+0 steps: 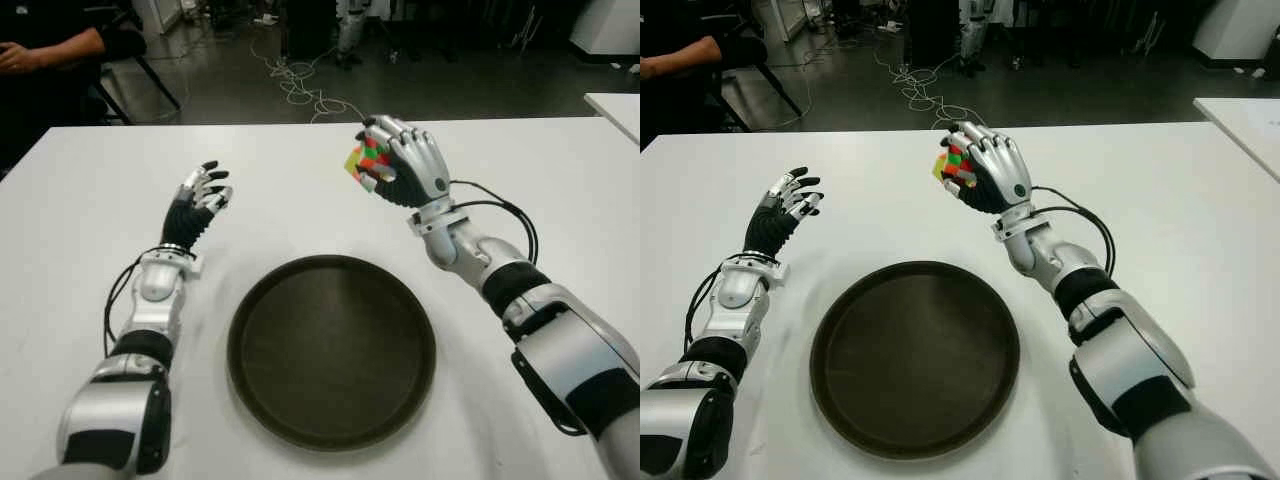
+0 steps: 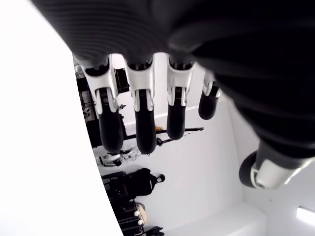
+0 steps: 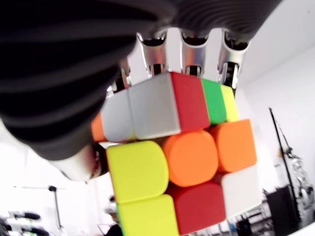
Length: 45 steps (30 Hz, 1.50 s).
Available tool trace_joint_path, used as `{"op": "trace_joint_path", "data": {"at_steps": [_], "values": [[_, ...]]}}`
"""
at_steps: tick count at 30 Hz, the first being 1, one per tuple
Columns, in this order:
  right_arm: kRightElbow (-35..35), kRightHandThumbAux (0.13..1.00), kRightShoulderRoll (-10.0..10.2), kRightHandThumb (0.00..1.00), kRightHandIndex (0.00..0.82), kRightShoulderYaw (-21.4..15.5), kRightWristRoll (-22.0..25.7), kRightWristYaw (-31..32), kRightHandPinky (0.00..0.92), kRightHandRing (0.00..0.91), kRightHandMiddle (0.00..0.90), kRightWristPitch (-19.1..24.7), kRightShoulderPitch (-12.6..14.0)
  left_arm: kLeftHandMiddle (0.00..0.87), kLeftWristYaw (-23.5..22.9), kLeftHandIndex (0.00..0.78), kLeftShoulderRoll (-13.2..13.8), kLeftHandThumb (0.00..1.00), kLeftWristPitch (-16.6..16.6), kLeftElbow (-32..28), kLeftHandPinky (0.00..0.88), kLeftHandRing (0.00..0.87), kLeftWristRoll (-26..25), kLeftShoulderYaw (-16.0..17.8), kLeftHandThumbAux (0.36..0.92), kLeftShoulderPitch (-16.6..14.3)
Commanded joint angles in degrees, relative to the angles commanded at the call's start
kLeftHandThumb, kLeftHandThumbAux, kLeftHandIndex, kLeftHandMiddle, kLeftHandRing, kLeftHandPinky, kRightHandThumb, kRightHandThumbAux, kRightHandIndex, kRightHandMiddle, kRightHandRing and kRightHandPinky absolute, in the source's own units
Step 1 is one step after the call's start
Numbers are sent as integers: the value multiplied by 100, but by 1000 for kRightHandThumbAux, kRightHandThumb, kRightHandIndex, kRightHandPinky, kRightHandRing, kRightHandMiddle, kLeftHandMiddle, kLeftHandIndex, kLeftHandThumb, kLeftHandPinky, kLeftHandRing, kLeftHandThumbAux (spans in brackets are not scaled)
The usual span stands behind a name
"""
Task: Pick up the Rubik's Cube and put it in the plate
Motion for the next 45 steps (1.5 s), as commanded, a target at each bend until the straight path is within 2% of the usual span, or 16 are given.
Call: {"op": "trace_joint_path", "data": {"at_steps": [4, 10, 14, 21, 30, 40, 44, 45], "values": [[-784, 695, -2, 833, 366, 55, -85, 236, 711, 645, 549, 146, 420, 215, 1, 138, 1, 42, 19, -10, 305, 251, 4, -3, 514, 0], [-1732, 695, 85, 833, 363, 302, -162, 1144, 717, 648, 543, 242, 967, 212, 4, 127, 9, 36, 30, -12, 301, 243, 25, -18, 517, -10], [-2406, 693, -193, 833, 364, 423, 37, 2134, 719, 656, 545, -181, 1281, 215, 25, 126, 12, 29, 23, -12, 307, 244, 50, -36, 521, -17], [-3461, 692, -509, 834, 371, 280, 417, 3610, 718, 662, 557, -494, 1692, 218, 38, 139, 13, 27, 38, -2, 297, 250, 49, -33, 524, -7], [-3745, 690, -547, 834, 378, 105, 950, 4705, 724, 678, 568, -698, 1752, 216, -42, 133, 17, 31, 32, -11, 296, 246, 6, -14, 512, 2], [-4037, 691, -560, 833, 378, -88, 1039, 5194, 721, 679, 566, -696, 1851, 226, -30, 139, 28, 52, 49, -3, 301, 255, 3, 6, 512, -9], [-4268, 691, -653, 833, 381, -147, 1076, 5492, 727, 688, 570, -629, 1902, 218, -27, 131, 25, 41, 51, -13, 304, 250, 9, 3, 508, -7], [-4310, 688, -672, 835, 399, -156, 1082, 5573, 729, 693, 539, -613, 1906, 215, -26, 129, 23, 36, 46, -21, 308, 249, 9, 2, 508, -6]]}}
